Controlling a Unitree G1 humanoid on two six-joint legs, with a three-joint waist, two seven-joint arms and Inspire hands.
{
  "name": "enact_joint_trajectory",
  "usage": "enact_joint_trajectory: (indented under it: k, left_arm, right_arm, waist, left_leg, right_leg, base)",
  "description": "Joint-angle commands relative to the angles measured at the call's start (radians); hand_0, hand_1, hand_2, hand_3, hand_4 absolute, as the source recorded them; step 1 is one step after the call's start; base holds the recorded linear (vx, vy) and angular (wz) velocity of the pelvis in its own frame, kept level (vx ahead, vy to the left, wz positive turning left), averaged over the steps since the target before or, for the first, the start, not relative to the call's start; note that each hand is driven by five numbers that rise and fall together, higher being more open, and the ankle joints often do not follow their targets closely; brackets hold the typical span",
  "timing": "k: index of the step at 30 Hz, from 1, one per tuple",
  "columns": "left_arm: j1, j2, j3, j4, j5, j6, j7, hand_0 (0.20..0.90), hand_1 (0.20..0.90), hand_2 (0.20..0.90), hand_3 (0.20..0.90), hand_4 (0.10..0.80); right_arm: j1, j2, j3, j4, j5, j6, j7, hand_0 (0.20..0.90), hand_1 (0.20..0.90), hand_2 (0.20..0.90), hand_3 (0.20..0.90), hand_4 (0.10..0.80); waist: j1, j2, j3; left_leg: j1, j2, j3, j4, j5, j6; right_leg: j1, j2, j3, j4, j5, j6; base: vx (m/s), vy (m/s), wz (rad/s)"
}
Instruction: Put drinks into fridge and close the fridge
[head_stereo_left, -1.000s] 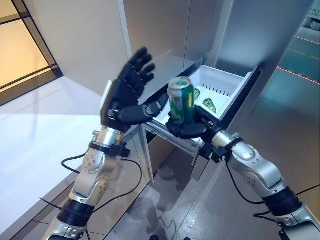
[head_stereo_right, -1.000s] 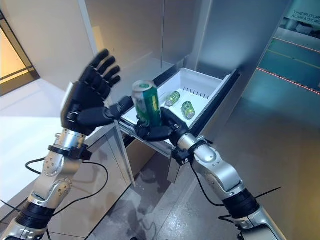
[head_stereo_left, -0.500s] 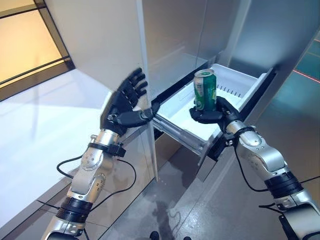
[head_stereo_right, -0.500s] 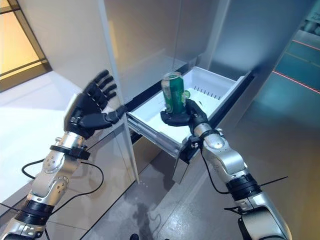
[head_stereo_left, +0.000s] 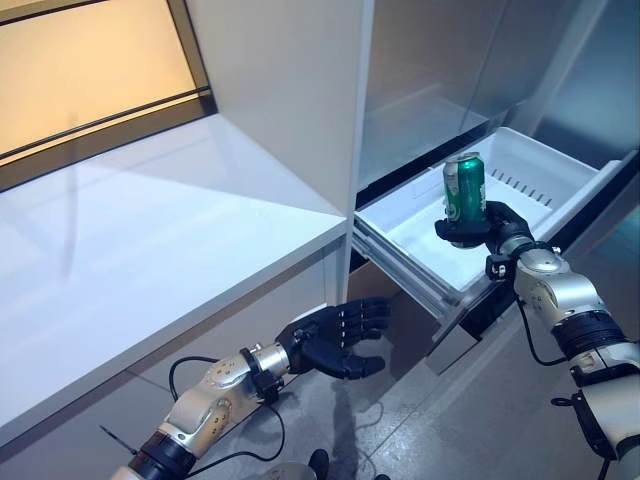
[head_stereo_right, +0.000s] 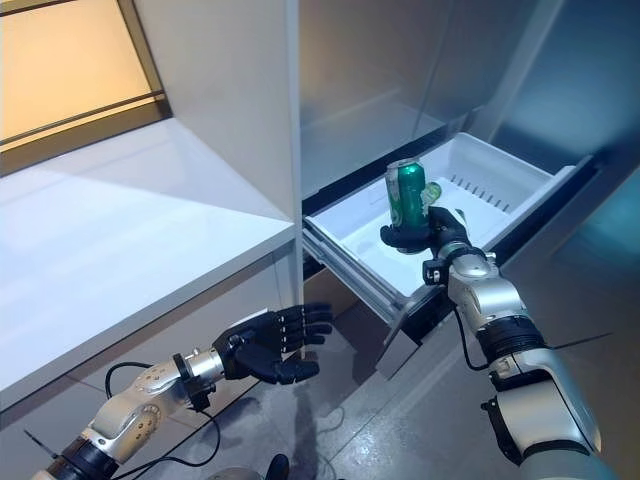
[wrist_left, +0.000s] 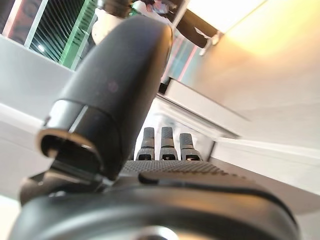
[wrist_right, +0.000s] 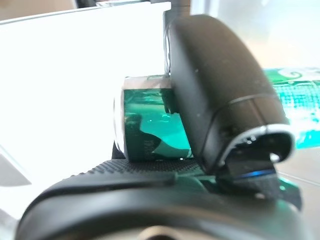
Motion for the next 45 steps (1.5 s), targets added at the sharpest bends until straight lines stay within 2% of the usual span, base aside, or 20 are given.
enact_joint_trajectory:
  k: [1,8,10,15,17,23,31,39,40,41,45]
  left_arm:
    - [0.010,0.023,-0.032,-0.090,-0.036,-0.028,-0.066,0.900,0.900,0.900,0.900,0.800]
    - [0.039,0.060,-0.074,0.060,0.131,-0.046,0.025,0.900,0.900,0.900,0.900,0.800]
    - [0.041,0.067,-0.074,0.102,0.140,-0.029,0.042,0.900,0.900,0.900,0.900,0.800]
    - [0.045,0.073,-0.046,0.313,0.152,-0.067,0.120,0.900,0.900,0.900,0.900,0.800]
    - [0.049,0.053,-0.025,0.417,0.179,-0.091,0.173,0.900,0.900,0.900,0.900,0.800]
    - [0.086,-0.016,0.066,0.650,0.254,-0.164,0.215,0.900,0.900,0.900,0.900,0.800]
    - [0.093,-0.051,0.133,0.798,0.291,-0.176,0.208,0.900,0.900,0.900,0.900,0.800]
    - [0.082,-0.047,0.155,0.817,0.307,-0.175,0.193,0.900,0.900,0.900,0.900,0.800]
    - [0.081,-0.046,0.156,0.815,0.310,-0.174,0.193,0.900,0.900,0.900,0.900,0.800]
    - [0.079,-0.048,0.156,0.817,0.314,-0.175,0.192,0.900,0.900,0.900,0.900,0.800]
    - [0.076,-0.046,0.164,0.815,0.339,-0.174,0.182,0.900,0.900,0.900,0.900,0.800]
  right_arm:
    - [-0.266,-0.152,0.028,0.005,-0.052,-0.159,0.025,0.300,0.300,0.300,0.200,0.100]
    - [-0.247,-0.195,0.064,0.141,-0.191,-0.070,0.159,0.300,0.300,0.300,0.200,0.100]
    - [-0.250,-0.205,0.063,0.168,-0.216,-0.059,0.177,0.300,0.300,0.300,0.200,0.100]
    - [-0.292,-0.245,0.081,0.256,-0.310,-0.026,0.216,0.300,0.300,0.300,0.200,0.100]
    - [-0.319,-0.267,0.101,0.289,-0.386,0.005,0.246,0.300,0.300,0.300,0.200,0.100]
    - [-0.342,-0.310,0.144,0.333,-0.521,0.074,0.315,0.300,0.300,0.300,0.200,0.100]
    - [-0.390,-0.313,0.167,0.402,-0.565,0.110,0.371,0.300,0.300,0.300,0.200,0.100]
    - [-0.411,-0.299,0.188,0.426,-0.645,0.166,0.466,0.300,0.300,0.300,0.200,0.100]
    - [-0.411,-0.297,0.190,0.429,-0.649,0.173,0.480,0.585,0.585,0.585,0.532,0.432]
    - [-0.408,-0.291,0.194,0.435,-0.645,0.192,0.499,0.900,0.900,0.900,0.900,0.800]
    - [-0.391,-0.275,0.181,0.445,-0.631,0.175,0.524,0.900,0.900,0.900,0.900,0.800]
  waist:
    - [0.029,-0.023,-0.084]
    - [0.043,-0.011,-0.047]
    - [0.046,-0.010,-0.037]
    - [0.062,-0.004,0.031]
    - [0.071,-0.004,0.062]
    - [0.086,-0.004,0.129]
    - [0.109,0.013,0.186]
    - [0.121,0.016,0.211]
    - [0.122,0.015,0.211]
    - [0.124,0.013,0.210]
    - [0.125,0.006,0.204]
  left_leg:
    - [0.008,-0.007,0.064,0.057,-0.105,-0.010]
    - [-0.025,-0.009,0.053,0.083,-0.097,-0.012]
    - [-0.039,-0.009,0.051,0.092,-0.097,-0.013]
    - [-0.102,-0.009,0.041,0.120,-0.092,-0.012]
    - [-0.134,-0.008,0.035,0.129,-0.088,-0.011]
    - [-0.192,-0.010,0.014,0.147,-0.077,-0.009]
    - [-0.255,-0.019,-0.010,0.171,-0.068,-0.007]
    - [-0.289,-0.019,-0.012,0.180,-0.058,-0.009]
    - [-0.289,-0.019,-0.012,0.180,-0.059,-0.008]
    - [-0.288,-0.020,-0.012,0.181,-0.058,-0.009]
    - [-0.276,-0.017,-0.006,0.177,-0.060,-0.010]
  right_leg:
    - [-0.062,0.025,0.009,0.088,-0.028,-0.007]
    - [-0.085,0.018,-0.002,0.104,-0.025,-0.005]
    - [-0.094,0.017,-0.002,0.107,-0.024,-0.005]
    - [-0.150,0.018,0.002,0.123,-0.020,-0.008]
    - [-0.179,0.021,0.003,0.133,-0.018,-0.012]
    - [-0.234,0.023,-0.002,0.162,-0.021,-0.023]
    - [-0.292,0.019,-0.024,0.190,-0.023,-0.034]
    - [-0.327,0.016,-0.042,0.207,-0.019,-0.036]
    - [-0.328,0.016,-0.043,0.208,-0.019,-0.036]
    - [-0.326,0.016,-0.044,0.207,-0.018,-0.036]
    - [-0.316,0.015,-0.046,0.205,-0.016,-0.035]
  base:
    - [0.041,0.011,0.28]
    - [0.045,0.008,0.15]
    - [-0.002,-0.003,0.07]
    - [-0.103,-0.032,0.13]
    - [-0.141,-0.058,0.14]
    - [-0.092,-0.030,0.16]
    - [-0.065,-0.005,0.06]
    - [-0.069,-0.004,0.03]
    - [0.000,0.000,0.00]
    - [-0.012,-0.006,0.04]
    - [-0.009,-0.005,0.08]
